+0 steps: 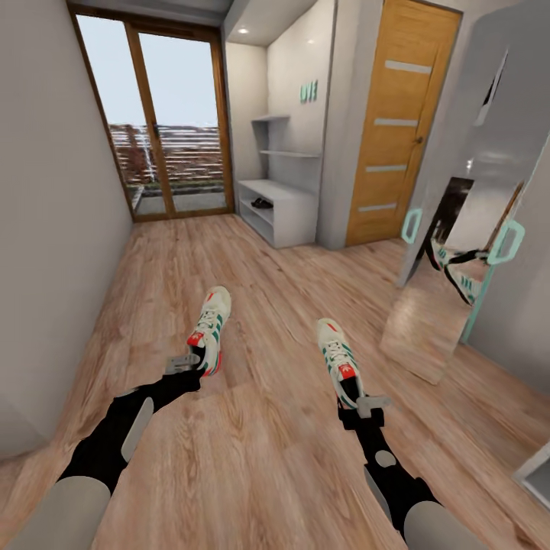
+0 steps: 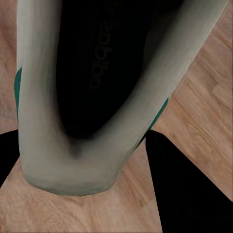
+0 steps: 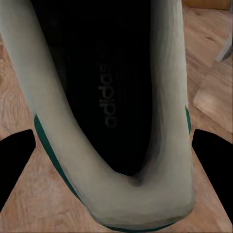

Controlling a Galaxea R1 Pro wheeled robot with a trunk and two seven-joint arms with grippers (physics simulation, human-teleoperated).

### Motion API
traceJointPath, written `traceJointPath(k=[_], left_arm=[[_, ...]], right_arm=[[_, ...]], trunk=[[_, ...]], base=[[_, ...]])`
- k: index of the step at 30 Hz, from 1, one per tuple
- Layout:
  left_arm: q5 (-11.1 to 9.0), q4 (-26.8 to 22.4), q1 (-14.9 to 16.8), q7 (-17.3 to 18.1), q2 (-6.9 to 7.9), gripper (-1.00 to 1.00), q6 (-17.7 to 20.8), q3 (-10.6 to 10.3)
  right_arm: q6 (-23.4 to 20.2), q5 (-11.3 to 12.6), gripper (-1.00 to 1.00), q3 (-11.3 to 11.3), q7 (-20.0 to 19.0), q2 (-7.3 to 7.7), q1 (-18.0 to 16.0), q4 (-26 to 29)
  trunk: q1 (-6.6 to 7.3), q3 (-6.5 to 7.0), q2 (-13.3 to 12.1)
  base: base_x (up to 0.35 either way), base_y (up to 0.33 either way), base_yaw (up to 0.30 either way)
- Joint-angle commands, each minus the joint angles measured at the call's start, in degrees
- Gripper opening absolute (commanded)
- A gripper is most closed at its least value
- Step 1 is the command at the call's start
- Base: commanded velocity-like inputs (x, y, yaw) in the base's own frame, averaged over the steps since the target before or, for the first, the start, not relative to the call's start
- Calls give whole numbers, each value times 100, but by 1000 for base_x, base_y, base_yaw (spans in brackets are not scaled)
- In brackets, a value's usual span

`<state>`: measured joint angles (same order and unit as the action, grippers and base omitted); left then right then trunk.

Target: Pick up the two gym shoes and the two sandals from the corridor floor and place them onto the hallstand (shoe rack) in the corridor, making sure they are on the rack and not on the floor. Arrange them so the two gym shoes are next to each other and the two sandals are next to each other.

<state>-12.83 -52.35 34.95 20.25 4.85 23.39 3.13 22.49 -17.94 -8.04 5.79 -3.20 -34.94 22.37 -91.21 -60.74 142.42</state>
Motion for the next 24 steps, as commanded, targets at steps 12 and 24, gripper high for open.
traceJointPath(k=[12, 24], left_arm=[[-62, -4, 3, 20, -1, -100, 52, 12], [-62, -5, 3, 21, -1, -100, 52, 11]], right_arm=[[18, -61, -100, -36, 18, -5, -5, -2], [18, -62, -100, -40, 18, -5, -4, -2]], trunk=[[-2, -30, 2], [-2, -18, 2]], base=[[342, 72, 300], [342, 106, 297]])
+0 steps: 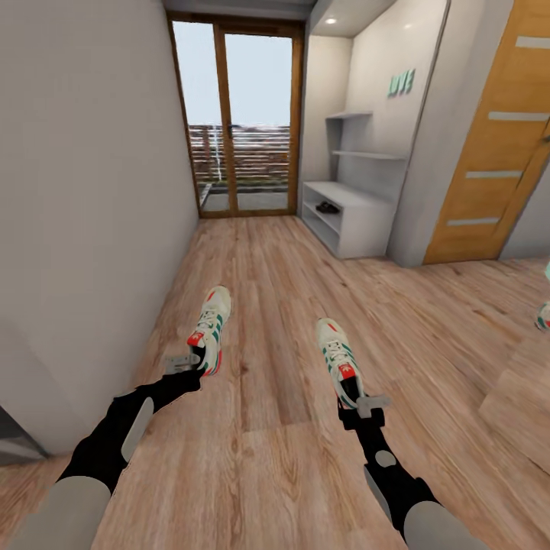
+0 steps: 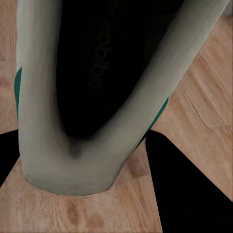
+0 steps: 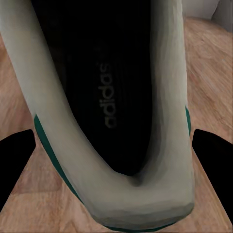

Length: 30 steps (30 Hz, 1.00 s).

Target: Pick up the two gym shoes and the two sandals from the corridor floor and place them onto the hallstand (shoe rack) in the corridor, making sure they are on the rack and not on the floor. Arrange them so the two gym shoes are next to each other and the two sandals are next to each other.

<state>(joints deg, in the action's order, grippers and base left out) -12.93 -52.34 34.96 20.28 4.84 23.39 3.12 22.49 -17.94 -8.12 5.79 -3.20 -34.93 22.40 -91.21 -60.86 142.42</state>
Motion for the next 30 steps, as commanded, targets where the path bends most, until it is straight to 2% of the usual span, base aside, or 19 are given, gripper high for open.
traceJointPath(k=[1, 8, 30], left_arm=[[-52, -5, 2, 17, -1, -100, 52, 11], [-53, -4, 2, 15, -1, -100, 52, 5], [-60, -4, 2, 20, -1, -100, 52, 4]], right_arm=[[18, -61, -100, -32, 19, -5, -5, -6], [18, -61, -100, -35, 19, -5, -5, -4], [18, -61, -100, -41, 19, -5, -5, 1]], trunk=[[-2, 0, 2], [-2, 13, 2], [-2, 16, 2]], base=[[342, 101, 270], [342, 40, 107], [345, 1, 2]])
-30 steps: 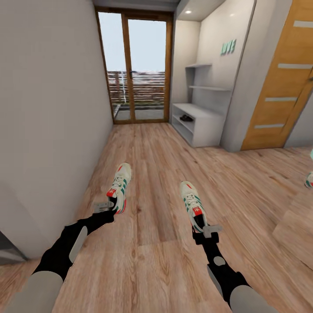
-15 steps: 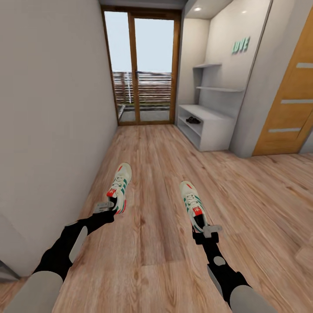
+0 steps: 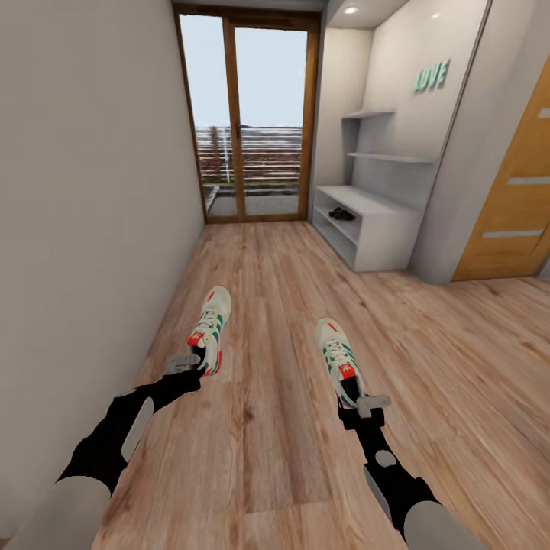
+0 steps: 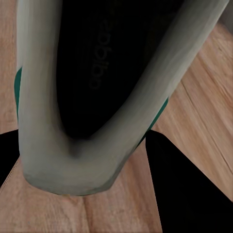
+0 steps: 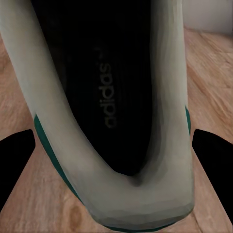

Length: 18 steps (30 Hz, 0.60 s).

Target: Pick up the two gym shoes and the two sandals from the corridor floor and place them onto the hallstand (shoe rack) in the corridor, making sure they are on the rack and not on the floor. Arrange them so the two gym shoes are next to each other and the two sandals are next to each other.

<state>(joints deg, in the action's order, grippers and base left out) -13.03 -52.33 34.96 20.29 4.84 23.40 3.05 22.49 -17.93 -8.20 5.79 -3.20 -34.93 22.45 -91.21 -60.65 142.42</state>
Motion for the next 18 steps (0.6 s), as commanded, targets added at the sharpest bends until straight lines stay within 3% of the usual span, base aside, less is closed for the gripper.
traceJointPath(k=[1, 18], left_arm=[[-51, -5, 2, 19, -1, -100, 50, 12], [-51, -5, 2, 19, -1, -100, 50, 12]], right_arm=[[18, -61, -100, -33, 18, -6, -5, -4], [18, -61, -100, -33, 18, -6, -4, 16]], trunk=[[-2, 1, 2], [-2, 22, 2]], base=[[347, 0, 0], [347, 0, 0]])
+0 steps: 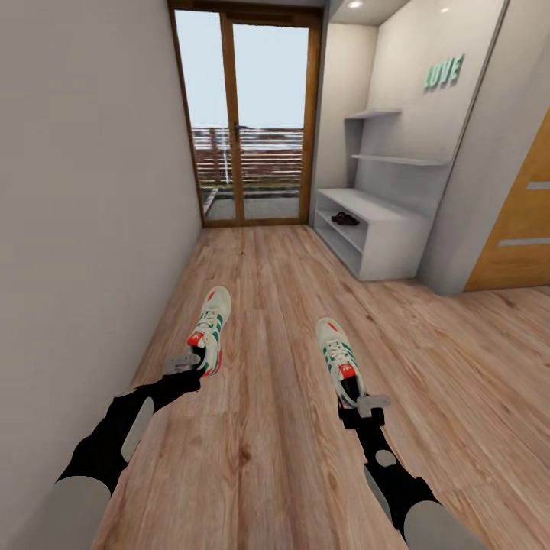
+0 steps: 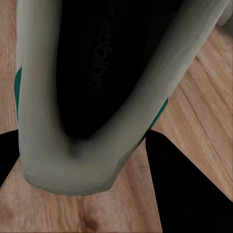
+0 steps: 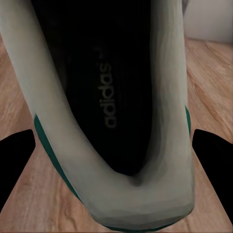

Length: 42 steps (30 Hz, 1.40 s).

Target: Pick up the two gym shoes and the two sandals from the corridor floor and place them onto the hallstand (shoe rack) in the corridor, making sure they are on the rack and not on the floor. Arrange them so the two gym shoes are next to each other and the two sandals are next to each other.

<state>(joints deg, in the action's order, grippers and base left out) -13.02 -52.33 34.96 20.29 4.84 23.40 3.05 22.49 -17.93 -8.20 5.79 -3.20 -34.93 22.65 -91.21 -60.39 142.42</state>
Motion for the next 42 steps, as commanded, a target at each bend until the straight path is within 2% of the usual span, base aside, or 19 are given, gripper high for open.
traceJointPath(k=[1, 42], left_arm=[[-51, -5, 2, 19, -1, -100, 50, 12], [-53, -5, 2, 19, -10, -100, 50, 12]], right_arm=[[18, -61, -100, -33, 18, -6, -5, -5], [18, -65, -100, -24, 18, -12, -5, 11]], trunk=[[-2, -5, 2], [-2, 28, 2]], base=[[347, 0, 0], [347, 0, 0]])
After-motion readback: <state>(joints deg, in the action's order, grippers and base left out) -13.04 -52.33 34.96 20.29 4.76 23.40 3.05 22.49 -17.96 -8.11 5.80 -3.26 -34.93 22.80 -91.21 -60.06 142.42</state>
